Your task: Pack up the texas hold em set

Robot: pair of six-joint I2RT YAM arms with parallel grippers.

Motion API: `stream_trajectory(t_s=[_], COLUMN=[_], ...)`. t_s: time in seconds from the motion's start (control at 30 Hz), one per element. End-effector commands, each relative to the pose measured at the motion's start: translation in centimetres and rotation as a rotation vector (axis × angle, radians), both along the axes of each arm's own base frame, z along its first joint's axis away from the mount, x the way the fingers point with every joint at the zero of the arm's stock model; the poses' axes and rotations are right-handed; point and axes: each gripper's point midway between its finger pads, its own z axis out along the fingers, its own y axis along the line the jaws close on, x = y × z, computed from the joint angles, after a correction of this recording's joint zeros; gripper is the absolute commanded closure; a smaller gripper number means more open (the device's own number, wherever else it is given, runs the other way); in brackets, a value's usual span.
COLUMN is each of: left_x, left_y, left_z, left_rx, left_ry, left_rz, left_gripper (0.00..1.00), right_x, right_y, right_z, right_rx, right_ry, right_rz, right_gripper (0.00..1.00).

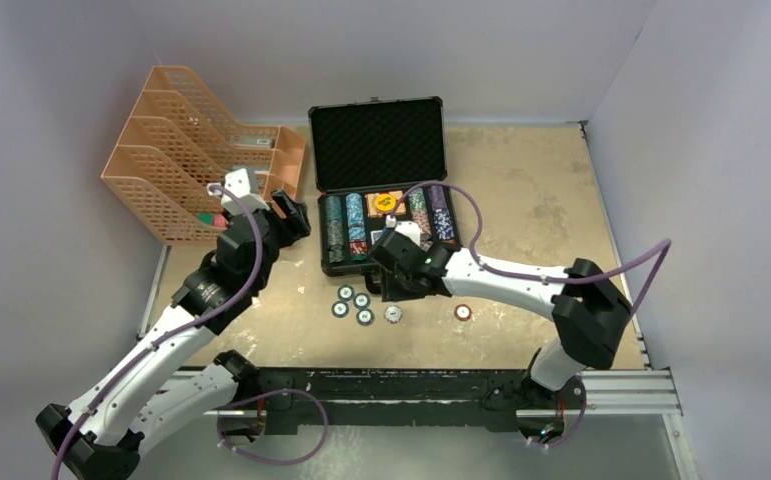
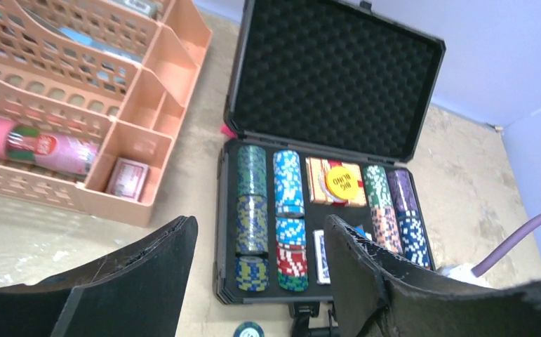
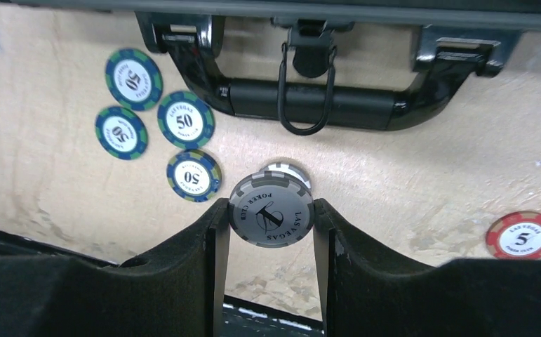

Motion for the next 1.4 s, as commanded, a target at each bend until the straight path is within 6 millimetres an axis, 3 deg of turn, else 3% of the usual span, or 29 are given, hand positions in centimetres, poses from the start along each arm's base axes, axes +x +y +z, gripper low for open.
stream_trajectory(t_s=[0.0,0.2,0.3,0.5,0.6,0.77,1.1,1.3,1.37], left_x=[-0.2,-0.7,-1.2,-2.2,-2.0,-0.4,-0.1,0.7,1.4], left_y=[-2.7,-7.4,-10.2,-15.4,-17.2,-18.1,-19.9,-20.4,-20.4], left_z=[-2.0,-5.9,-6.9,-5.8,-5.3,-4.7,-2.0,-2.2,-2.5], left_rx=[-0.106,-0.222,-0.275,-0.261,-0.27,-0.329,-0.379,-0.393,-0.39], left_ry=[0.036,0.115,0.129,0.034,-0.018,-0.112,-0.278,-0.265,-0.249], left_rz=[-0.105,-0.294,-0.406,-0.563,-0.597,-0.566,-0.642,-0.62,-0.588], left_gripper=[0.33,0.34,0.36,0.36,0.37,0.39,0.4,0.4,0.44], right_x=[1.6,5.3,7.3,10.3,10.8,11.0,10.3,10.3,10.3], right_y=[-0.7,-1.7,-2.1,-2.6,-2.3,-2.1,-0.7,0.3,0.6], right_z=[2.5,7.5,10.1,13.8,15.2,16.6,17.1,17.0,16.9], right_rx=[0.083,0.243,0.337,0.528,0.621,0.713,0.854,0.888,0.893], right_ry=[-0.037,-0.115,-0.155,-0.182,-0.185,-0.175,-0.073,-0.044,-0.036], right_rz=[-0.062,-0.156,-0.201,-0.276,-0.284,-0.305,-0.305,-0.263,-0.253], right_gripper=[0.75,0.73,0.73,0.72,0.73,0.72,0.72,0.71,0.71])
